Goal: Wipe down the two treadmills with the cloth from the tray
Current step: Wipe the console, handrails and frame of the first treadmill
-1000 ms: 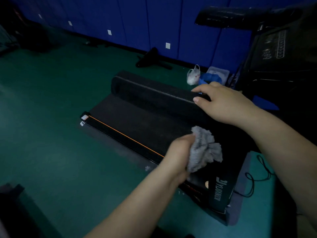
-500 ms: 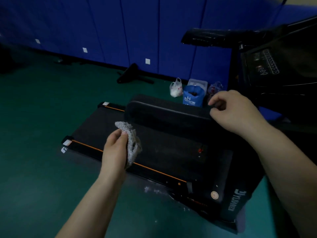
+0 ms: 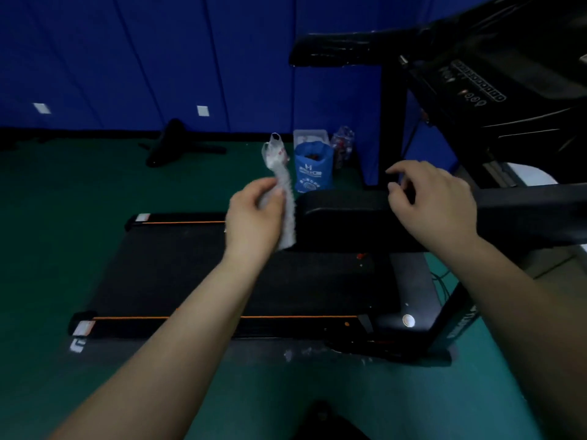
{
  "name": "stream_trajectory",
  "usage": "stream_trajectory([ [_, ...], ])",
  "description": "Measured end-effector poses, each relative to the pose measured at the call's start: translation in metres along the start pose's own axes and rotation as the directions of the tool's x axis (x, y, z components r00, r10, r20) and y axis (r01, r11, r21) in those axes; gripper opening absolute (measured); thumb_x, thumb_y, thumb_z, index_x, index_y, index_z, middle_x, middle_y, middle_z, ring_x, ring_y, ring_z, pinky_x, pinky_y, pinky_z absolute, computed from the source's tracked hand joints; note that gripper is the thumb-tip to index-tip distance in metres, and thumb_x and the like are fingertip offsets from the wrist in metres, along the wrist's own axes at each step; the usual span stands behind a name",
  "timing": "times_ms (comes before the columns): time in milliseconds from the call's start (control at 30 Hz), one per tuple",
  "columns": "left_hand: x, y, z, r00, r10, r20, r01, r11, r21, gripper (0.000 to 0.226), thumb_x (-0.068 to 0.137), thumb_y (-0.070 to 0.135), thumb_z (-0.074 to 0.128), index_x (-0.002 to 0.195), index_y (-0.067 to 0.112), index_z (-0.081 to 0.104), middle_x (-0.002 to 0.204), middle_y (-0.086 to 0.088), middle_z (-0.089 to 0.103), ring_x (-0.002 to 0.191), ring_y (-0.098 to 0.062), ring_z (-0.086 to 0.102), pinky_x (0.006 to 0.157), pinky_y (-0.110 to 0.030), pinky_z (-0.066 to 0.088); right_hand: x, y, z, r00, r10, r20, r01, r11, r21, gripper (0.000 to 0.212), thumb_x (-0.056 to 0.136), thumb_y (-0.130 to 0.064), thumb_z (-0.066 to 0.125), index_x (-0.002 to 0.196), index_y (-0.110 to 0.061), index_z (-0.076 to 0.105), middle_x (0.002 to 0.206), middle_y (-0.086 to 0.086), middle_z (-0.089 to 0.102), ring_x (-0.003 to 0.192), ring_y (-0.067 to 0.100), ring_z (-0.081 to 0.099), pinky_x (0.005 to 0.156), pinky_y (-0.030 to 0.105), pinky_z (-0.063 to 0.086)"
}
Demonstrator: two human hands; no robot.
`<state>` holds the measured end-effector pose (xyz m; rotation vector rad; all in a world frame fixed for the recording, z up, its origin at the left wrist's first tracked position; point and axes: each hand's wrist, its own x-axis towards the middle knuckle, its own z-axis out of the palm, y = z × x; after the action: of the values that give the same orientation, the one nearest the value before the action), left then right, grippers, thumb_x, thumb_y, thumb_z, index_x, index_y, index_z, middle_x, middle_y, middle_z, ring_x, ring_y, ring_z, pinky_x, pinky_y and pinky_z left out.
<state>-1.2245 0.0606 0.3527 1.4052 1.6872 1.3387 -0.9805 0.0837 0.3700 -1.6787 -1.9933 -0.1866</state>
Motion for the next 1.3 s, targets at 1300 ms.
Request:
stream_trajectory([
  [1300,0.177,-0.059,0.083,0.264,0.298,0.917,0.121,0.933,-0.338,0.025,0.097,0.024,0.048,0.114,0.028,0.066,0.108,0.012,0.069,0.102,-0.002,0.063,0.082,-0.017,0.05,-0.001,-0.1,0.034,0.233,0.899,-0.372,-0.898,0.345,0.271,0.039,0.084,-0.038,0.065,0.119,-0.031,0.051,0.128,0.0,0.044,0.123,0.016,0.045,0.104,0.031,0.039],
])
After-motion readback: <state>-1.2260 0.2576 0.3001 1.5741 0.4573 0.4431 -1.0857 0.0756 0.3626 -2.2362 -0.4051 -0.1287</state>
